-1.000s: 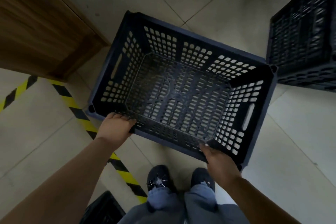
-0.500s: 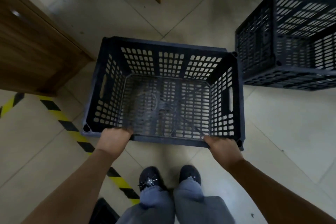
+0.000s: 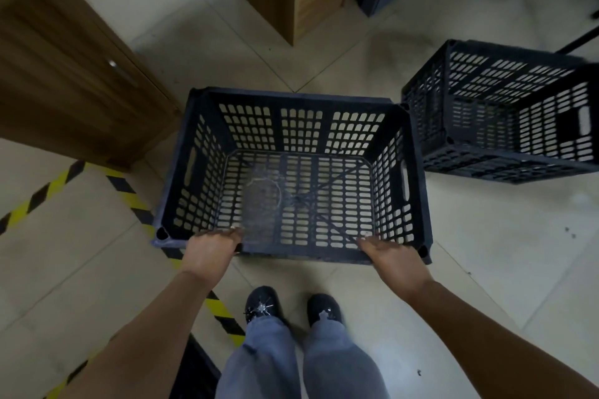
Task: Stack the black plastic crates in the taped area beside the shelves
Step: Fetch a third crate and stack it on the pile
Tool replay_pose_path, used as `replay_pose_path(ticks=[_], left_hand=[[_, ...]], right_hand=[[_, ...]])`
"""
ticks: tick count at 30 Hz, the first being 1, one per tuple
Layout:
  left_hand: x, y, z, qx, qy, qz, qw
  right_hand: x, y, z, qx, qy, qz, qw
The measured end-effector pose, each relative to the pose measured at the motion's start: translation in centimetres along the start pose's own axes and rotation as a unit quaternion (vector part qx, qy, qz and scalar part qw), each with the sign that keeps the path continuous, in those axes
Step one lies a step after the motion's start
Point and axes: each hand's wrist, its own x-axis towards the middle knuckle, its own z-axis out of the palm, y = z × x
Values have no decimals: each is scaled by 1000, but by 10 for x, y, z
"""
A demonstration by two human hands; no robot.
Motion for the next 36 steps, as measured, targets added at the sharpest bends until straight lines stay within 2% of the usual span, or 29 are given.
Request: replay_pose_path(ticks=[3, 6, 9, 12, 15, 17, 20, 21, 23, 25, 28, 33, 36], left_hand=[[14, 17, 33, 8, -16, 10, 1000], [34, 30, 63, -3, 2, 1, 1000], [43, 39, 88, -34, -4, -8, 999], [46, 45, 118, -54, 12, 36, 998], [45, 48, 143, -82, -13, 47, 995], [42, 48, 146, -113, -62, 43, 991], [42, 39, 147, -91, -152, 35, 984], [43, 36, 145, -98, -156, 26, 982], [45, 29, 137, -117, -103, 5, 988], [54, 19, 125, -112, -73, -25, 991], [73, 8, 101, -95, -49, -87, 990], [107, 1, 95, -62, -103, -174, 977], [129, 11, 96, -48, -114, -188, 974]], right_hand=[[8, 16, 36, 4, 20, -10, 1000], [18, 31, 73, 9, 17, -16, 1000], [19, 43, 107, 28, 2, -10, 1000], [8, 47, 137, 20, -22, 2, 1000], [1, 47, 163, 22, -59, 17, 998], [-1, 48, 168, 39, -76, 25, 996], [-3, 46, 156, 60, -72, 19, 995], [-4, 47, 152, 48, -56, 7, 997], [0, 50, 139, 7, -21, -12, 1000], [10, 59, 127, -39, -35, 19, 998], [33, 74, 109, -106, -56, 113, 986], [62, 89, 102, -173, -139, 259, 940], [81, 93, 112, -183, -153, 277, 931]])
